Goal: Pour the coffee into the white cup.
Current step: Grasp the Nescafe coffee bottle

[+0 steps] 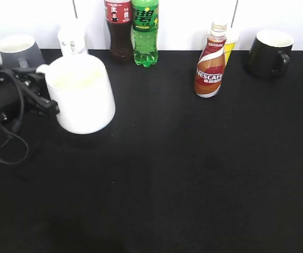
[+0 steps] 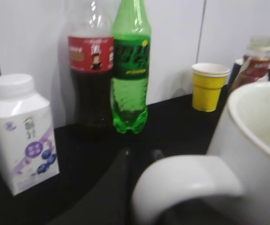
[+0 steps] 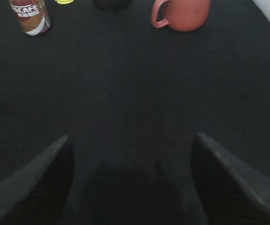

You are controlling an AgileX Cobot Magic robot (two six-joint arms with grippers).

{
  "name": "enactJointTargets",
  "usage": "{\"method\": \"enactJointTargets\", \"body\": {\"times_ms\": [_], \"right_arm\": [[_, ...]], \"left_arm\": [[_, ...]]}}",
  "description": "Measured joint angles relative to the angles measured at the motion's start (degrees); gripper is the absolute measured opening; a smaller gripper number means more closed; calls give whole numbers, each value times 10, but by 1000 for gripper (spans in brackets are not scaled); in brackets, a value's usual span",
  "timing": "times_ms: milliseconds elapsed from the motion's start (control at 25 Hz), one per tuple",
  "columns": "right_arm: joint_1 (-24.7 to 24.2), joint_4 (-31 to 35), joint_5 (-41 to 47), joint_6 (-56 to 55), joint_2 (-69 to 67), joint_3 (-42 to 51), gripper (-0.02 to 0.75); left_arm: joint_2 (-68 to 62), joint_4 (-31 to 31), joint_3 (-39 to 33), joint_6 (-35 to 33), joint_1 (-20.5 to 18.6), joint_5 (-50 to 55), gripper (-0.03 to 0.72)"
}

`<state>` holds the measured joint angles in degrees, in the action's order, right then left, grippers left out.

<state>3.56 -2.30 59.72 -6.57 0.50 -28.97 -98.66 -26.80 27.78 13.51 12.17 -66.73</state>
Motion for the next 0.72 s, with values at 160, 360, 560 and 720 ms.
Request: {"method": "enactJointTargets", "body": {"times_ms": [160, 360, 560, 720], "right_arm": [[0, 3, -168, 41, -86, -13, 586], [1, 11, -516, 55, -339, -8, 586], [2, -31, -789, 55, -599, 71, 586], [2, -37, -952, 55, -765, 74, 586]], "left_arm": [[9, -9, 0, 1, 0, -2, 74], [9, -9, 0, 1, 0, -1, 74], [9, -5, 0, 1, 0, -1, 73], [9, 0, 0, 1, 0, -1, 73]]}}
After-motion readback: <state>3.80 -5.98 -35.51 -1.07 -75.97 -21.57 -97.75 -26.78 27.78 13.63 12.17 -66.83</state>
